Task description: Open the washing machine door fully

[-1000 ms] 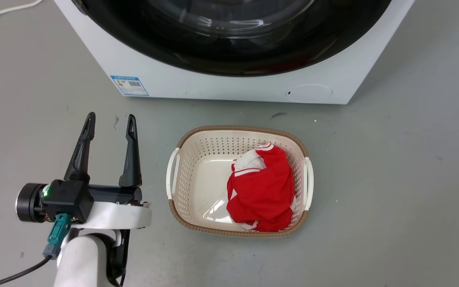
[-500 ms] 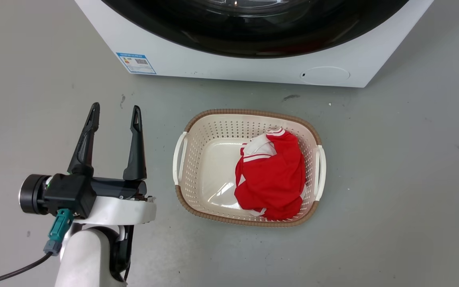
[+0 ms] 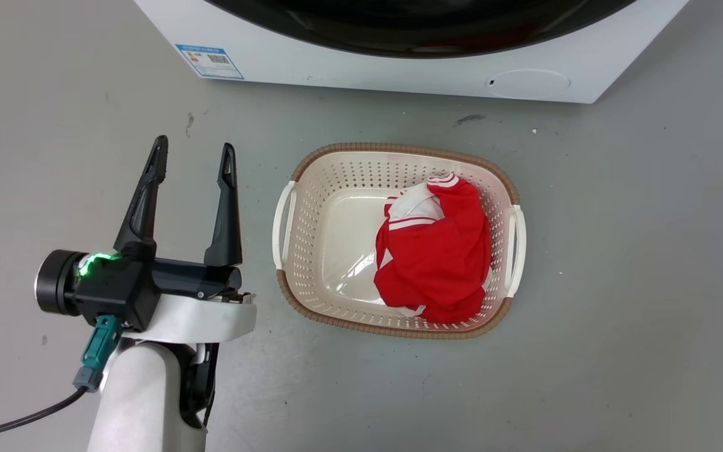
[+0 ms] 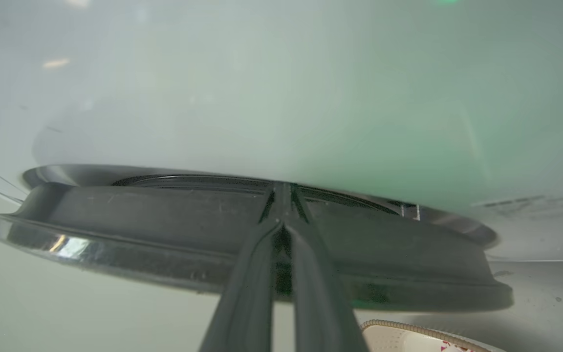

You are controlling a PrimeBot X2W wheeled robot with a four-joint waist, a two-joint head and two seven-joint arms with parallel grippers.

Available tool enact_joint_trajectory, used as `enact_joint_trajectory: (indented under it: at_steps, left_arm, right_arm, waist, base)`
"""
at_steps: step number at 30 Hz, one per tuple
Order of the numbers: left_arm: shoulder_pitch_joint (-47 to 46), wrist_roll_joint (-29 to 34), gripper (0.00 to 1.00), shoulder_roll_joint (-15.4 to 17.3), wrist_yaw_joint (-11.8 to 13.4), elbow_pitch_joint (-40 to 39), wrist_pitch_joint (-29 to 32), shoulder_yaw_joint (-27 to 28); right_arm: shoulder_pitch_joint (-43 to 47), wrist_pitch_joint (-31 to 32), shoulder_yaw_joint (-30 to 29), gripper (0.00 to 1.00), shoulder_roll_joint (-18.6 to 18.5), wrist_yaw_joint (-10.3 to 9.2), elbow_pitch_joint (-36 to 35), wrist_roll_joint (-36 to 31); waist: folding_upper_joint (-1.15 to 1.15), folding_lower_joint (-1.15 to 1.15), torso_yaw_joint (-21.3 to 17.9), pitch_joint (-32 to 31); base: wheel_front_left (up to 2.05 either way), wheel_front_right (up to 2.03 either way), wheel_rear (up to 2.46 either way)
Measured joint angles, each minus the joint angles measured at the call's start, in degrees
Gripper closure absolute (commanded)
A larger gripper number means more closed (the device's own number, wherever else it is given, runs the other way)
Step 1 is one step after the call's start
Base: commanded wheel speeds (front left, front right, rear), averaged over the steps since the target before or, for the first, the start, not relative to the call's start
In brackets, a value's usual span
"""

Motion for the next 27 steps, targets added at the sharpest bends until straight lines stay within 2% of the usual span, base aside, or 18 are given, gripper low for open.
enact_joint_trajectory:
  at_steps: [12, 27]
  left_arm:
    - [-0.9, -0.5, 0.00, 0.0, 0.5, 0.3, 0.0, -1.4]
    - [-1.1, -1.0, 0.00, 0.0, 1.0, 1.4, 0.0, -1.4]
  right_arm:
    - [-1.4, 4.1, -1.3, 1.00, -0.3, -0.02, 0.2, 0.5]
    - [1.2, 15.5, -3.0, 1.00, 0.2, -0.02, -1.2, 3.9]
  waist:
    - [0.00, 0.00, 0.5, 1.2]
    - [0.00, 0.00, -0.4, -0.7]
  base:
    - [0.00, 0.00, 0.00]
    - [0.00, 0.00, 0.00]
